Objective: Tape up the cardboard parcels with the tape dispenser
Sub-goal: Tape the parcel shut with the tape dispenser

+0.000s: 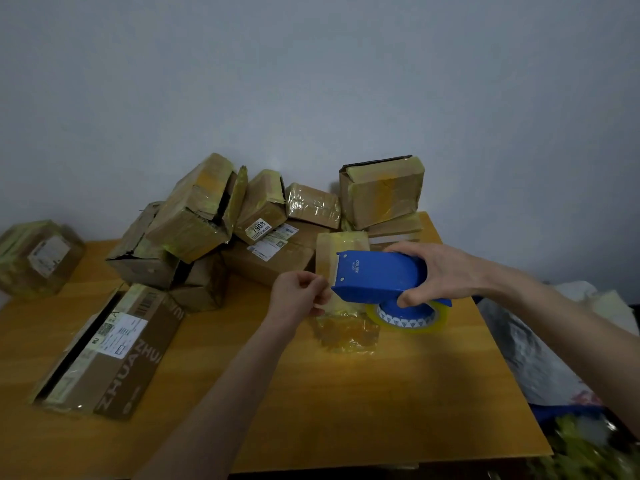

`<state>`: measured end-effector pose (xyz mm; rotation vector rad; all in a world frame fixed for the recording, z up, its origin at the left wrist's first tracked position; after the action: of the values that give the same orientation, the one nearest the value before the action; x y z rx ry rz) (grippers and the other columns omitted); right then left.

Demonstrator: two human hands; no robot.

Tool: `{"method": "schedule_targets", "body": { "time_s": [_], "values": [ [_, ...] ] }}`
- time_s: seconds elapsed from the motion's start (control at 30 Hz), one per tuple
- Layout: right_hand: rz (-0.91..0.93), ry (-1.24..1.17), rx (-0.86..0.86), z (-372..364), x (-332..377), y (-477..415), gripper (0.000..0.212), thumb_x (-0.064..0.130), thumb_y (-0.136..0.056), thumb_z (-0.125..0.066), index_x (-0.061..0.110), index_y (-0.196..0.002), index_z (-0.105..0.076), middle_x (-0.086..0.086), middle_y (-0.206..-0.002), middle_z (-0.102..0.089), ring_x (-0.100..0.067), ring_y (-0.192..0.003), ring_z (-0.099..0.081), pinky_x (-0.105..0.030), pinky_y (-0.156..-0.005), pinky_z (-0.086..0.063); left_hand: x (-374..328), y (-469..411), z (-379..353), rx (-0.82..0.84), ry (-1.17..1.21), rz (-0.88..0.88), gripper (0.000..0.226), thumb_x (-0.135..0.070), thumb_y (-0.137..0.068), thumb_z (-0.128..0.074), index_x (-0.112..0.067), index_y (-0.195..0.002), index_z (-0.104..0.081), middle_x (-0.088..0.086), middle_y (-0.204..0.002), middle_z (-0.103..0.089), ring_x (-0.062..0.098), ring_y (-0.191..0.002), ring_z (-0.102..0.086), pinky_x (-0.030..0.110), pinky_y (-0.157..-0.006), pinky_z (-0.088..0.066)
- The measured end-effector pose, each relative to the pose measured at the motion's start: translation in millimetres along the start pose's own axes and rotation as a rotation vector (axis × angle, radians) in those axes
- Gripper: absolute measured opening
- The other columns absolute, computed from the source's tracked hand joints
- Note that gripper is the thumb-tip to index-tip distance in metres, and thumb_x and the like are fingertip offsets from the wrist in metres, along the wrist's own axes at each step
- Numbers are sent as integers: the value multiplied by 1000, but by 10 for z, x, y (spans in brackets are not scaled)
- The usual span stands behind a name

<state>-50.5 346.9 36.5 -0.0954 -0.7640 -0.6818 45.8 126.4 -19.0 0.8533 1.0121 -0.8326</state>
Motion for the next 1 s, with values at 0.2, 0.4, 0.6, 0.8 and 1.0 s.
{"method": "schedule_targets", "body": {
  "time_s": [0.2,0.4,0.6,0.8,1.0],
  "values": [
    [-106,-6,55,91,-317,231,58,39,-58,-72,35,-114,-55,15,-102,-61,2,-88,-61,-10,-68,-48,310,93,273,-94,-19,25,18,-14,-94,-57,-15,-79,-66,3,-76,-66,12,-70,-62,21,-55,-53],
    [-157,4,84,156,-494,360,54,39,-58,-73,40,-109,-55,17,-102,-61,5,-88,-60,-12,-69,-49,450,53,275,-136,-31,51,17,-15,-93,-58,-17,-78,-65,2,-77,-66,12,-73,-63,20,-53,-52],
    [-191,120,102,129,-560,300,57,32,-67,-81,42,-112,-47,19,-101,-58,-1,-88,-57,-14,-70,-43,499,12,177,-149,-87,45,18,-15,-93,-58,-18,-76,-65,2,-76,-66,10,-71,-62,20,-52,-52],
    [-257,188,144,37,-654,215,68,24,-75,-78,33,-133,-43,9,-109,-58,-10,-95,-56,-17,-74,-44,596,-30,127,-166,-156,58,15,-18,-95,-57,-13,-83,-66,1,-77,-66,12,-73,-63,22,-54,-53],
    [-313,257,241,-99,-745,68,69,26,-74,-77,32,-134,-44,3,-117,-58,-19,-104,-56,-34,-91,-49,733,-92,-21,-156,-289,61,14,-21,-96,-54,-15,-90,-65,-3,-77,-66,11,-75,-63,26,-61,-55]
  ]
}}
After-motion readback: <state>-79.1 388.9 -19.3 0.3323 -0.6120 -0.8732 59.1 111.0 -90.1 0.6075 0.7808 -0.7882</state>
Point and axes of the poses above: each hand's wrist, its own y-axis away from the middle knuckle, its own z-axis out of the back of the hand, x = y × z, the point moved 2 cm from there along -y, towards the middle knuckle
